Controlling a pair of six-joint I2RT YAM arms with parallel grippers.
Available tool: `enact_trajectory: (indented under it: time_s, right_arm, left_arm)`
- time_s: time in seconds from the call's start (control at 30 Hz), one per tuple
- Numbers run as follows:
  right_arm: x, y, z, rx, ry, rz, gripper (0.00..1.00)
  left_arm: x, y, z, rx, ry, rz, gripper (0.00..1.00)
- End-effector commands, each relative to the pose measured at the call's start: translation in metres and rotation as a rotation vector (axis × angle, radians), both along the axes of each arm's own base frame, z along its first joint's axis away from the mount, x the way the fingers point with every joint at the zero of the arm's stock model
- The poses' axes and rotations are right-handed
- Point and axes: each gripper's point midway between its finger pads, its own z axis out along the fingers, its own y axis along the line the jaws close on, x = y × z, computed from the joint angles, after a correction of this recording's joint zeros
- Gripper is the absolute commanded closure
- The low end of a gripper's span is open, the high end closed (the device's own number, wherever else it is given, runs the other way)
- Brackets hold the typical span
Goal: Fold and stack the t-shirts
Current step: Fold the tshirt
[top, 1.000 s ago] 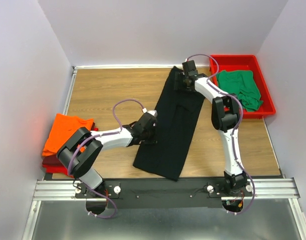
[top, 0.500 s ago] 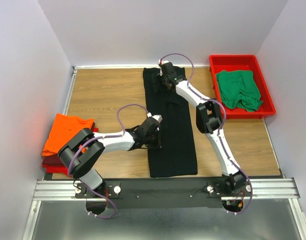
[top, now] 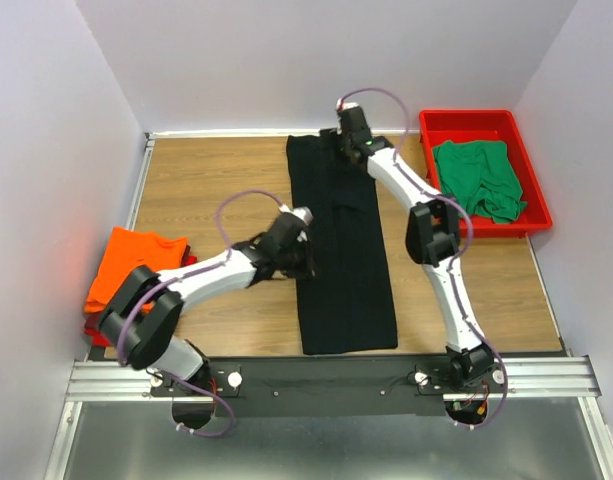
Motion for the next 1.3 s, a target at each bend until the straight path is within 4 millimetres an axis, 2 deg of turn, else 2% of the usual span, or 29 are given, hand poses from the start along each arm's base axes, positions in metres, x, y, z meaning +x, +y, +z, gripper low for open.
enact_trajectory:
  time_s: [0.0,0.03,0.07,0.1,0.13,0.2,0.27,0.3,0.37,0.4,0.43,0.47,0.5,0.53,0.57,0.63,0.67,0.77,0.8,0.87,1.0,1.03,1.07,1.1,1.13,1.2,1.27]
  right_arm:
    - [-0.017,-0.036,0.096,0.065,-0.100,-0.149,0.00]
    - [-0.025,-0.045,0.099,0.059,-0.093,-0.177,0.00]
    - [-0.036,-0.055,0.121,0.065,-0.119,-0.211,0.00]
    - [-0.042,-0.060,0.127,0.071,-0.127,-0.227,0.00]
    - [-0.055,-0.070,0.099,0.048,-0.070,-0.246,0.01]
    - [-0.061,-0.084,0.108,0.077,-0.092,-0.274,0.05]
    - [-0.065,-0.091,0.094,0.111,-0.055,-0.263,0.11]
    - [-0.058,-0.106,0.090,0.150,-0.040,-0.282,0.14]
    - [-0.054,-0.106,0.077,0.231,0.002,-0.235,0.20]
    - [-0.045,-0.117,0.076,0.252,-0.008,-0.251,0.21]
    - [-0.039,-0.118,0.059,0.257,0.015,-0.250,0.25]
    - [-0.031,-0.112,0.062,0.293,0.006,-0.213,0.28]
    - [-0.023,-0.116,0.055,0.302,0.013,-0.217,0.31]
    - [-0.017,-0.117,0.032,0.303,0.047,-0.222,0.33]
    - [-0.011,-0.116,0.022,0.309,0.059,-0.223,0.34]
    - [0.004,-0.119,0.022,0.337,0.044,-0.225,0.35]
    - [0.008,-0.120,0.005,0.335,0.064,-0.230,0.36]
    - [0.021,-0.119,0.001,0.371,0.041,-0.228,0.36]
    - [0.024,-0.120,-0.006,0.377,0.041,-0.231,0.36]
    - [0.029,-0.120,-0.007,0.391,0.036,-0.236,0.37]
    - [0.026,-0.124,-0.024,0.389,0.065,-0.279,0.39]
    - [0.025,-0.129,-0.016,0.388,0.053,-0.303,0.39]
    - [0.013,-0.132,-0.028,0.373,0.084,-0.327,0.39]
    - [0.010,-0.138,-0.024,0.363,0.076,-0.348,0.39]
    - [0.007,-0.140,-0.009,0.364,0.051,-0.348,0.39]
    - [0.005,-0.141,-0.006,0.357,0.044,-0.346,0.39]
    - [0.007,-0.140,-0.011,0.345,0.048,-0.331,0.39]
  left_arm:
    - [0.049,0.032,0.055,-0.077,-0.131,0.138,0.65]
    - [0.058,0.038,0.059,-0.095,-0.138,0.162,0.65]
    - [0.071,0.048,0.065,-0.115,-0.154,0.191,0.65]
    - [0.078,0.050,0.069,-0.122,-0.167,0.199,0.65]
    - [0.087,0.050,0.079,-0.129,-0.195,0.201,0.65]
    - [0.101,0.051,0.091,-0.140,-0.234,0.210,0.65]
    - [0.113,0.058,0.094,-0.150,-0.239,0.215,0.65]
    - [0.114,0.056,0.101,-0.178,-0.237,0.189,0.65]
    - [0.121,0.062,0.108,-0.179,-0.259,0.175,0.65]
    - [0.127,0.070,0.111,-0.174,-0.267,0.189,0.65]
    - [0.131,0.075,0.117,-0.166,-0.275,0.187,0.65]
    - [0.133,0.078,0.117,-0.154,-0.283,0.169,0.65]
    - [0.133,0.080,0.120,-0.164,-0.280,0.147,0.65]
    - [0.137,0.087,0.123,-0.161,-0.278,0.152,0.65]
    - [0.139,0.091,0.124,-0.157,-0.281,0.146,0.65]
    - [0.141,0.098,0.127,-0.129,-0.293,0.120,0.65]
    - [0.144,0.105,0.127,-0.111,-0.301,0.123,0.65]
    - [0.148,0.122,0.122,-0.066,-0.307,0.124,0.65]
    - [0.148,0.125,0.121,-0.069,-0.303,0.120,0.65]
    - [0.147,0.131,0.118,-0.065,-0.297,0.120,0.65]
    - [0.147,0.134,0.110,-0.085,-0.278,0.120,0.65]
    - [0.145,0.132,0.109,-0.094,-0.272,0.117,0.65]
    - [0.143,0.131,0.109,-0.107,-0.269,0.117,0.65]
    - [0.138,0.127,0.109,-0.139,-0.256,0.120,0.65]
    - [0.134,0.127,0.101,-0.155,-0.254,0.129,0.64]
    - [0.132,0.128,0.097,-0.164,-0.254,0.148,0.64]
    - [0.129,0.127,0.087,-0.160,-0.227,0.145,0.64]
